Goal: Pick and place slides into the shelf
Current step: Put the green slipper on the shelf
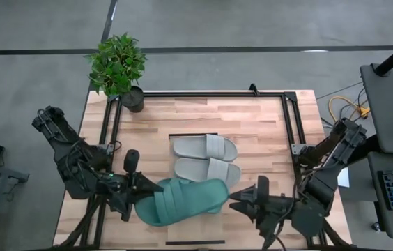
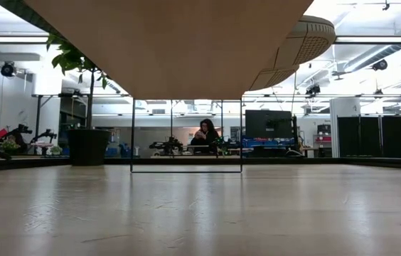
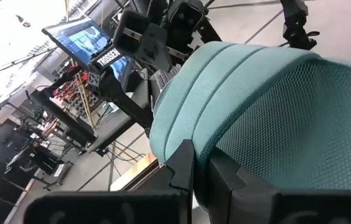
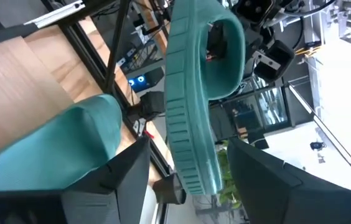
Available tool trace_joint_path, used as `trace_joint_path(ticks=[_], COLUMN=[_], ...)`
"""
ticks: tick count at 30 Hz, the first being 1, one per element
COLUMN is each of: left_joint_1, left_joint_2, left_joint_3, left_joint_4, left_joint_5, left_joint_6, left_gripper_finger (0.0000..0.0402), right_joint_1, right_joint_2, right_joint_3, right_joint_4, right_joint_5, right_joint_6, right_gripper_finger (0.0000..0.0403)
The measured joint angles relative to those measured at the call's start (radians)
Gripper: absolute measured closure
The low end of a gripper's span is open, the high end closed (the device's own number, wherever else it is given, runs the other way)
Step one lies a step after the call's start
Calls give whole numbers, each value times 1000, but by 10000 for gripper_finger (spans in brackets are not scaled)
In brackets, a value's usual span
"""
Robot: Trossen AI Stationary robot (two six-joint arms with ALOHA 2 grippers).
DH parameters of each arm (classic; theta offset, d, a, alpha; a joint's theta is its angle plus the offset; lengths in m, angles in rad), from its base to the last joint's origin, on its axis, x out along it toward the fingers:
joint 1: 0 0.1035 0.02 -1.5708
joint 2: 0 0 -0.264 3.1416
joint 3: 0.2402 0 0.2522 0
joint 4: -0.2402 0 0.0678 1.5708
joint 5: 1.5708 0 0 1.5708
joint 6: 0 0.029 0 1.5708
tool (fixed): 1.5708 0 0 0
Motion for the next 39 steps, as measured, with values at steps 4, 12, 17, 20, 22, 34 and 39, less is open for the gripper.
trace_joint_path(ticks=[4,12,17,20,22,34,39], left_joint_1=[-1,-2,-2,-2,-2,-4,-2], left_joint_2=[3,16,23,23,23,21,17], left_joint_3=[0,0,0,0,0,-1,-1], left_joint_4=[37,44,45,46,44,36,33], left_joint_5=[4,12,13,14,13,6,-8], left_joint_6=[44,50,50,50,50,43,30], left_gripper_finger=[401,401,401,401,401,401,401], right_joint_1=[-15,-66,-87,-100,-108,-133,-129], right_joint_2=[0,0,0,2,9,64,79], right_joint_3=[0,0,0,0,0,0,-1], right_joint_4=[9,28,95,99,111,195,225], right_joint_5=[-21,-113,-164,-235,-259,-336,-193], right_joint_6=[-29,-48,-47,-45,-45,15,36], right_gripper_finger=[197,197,197,197,198,341,341])
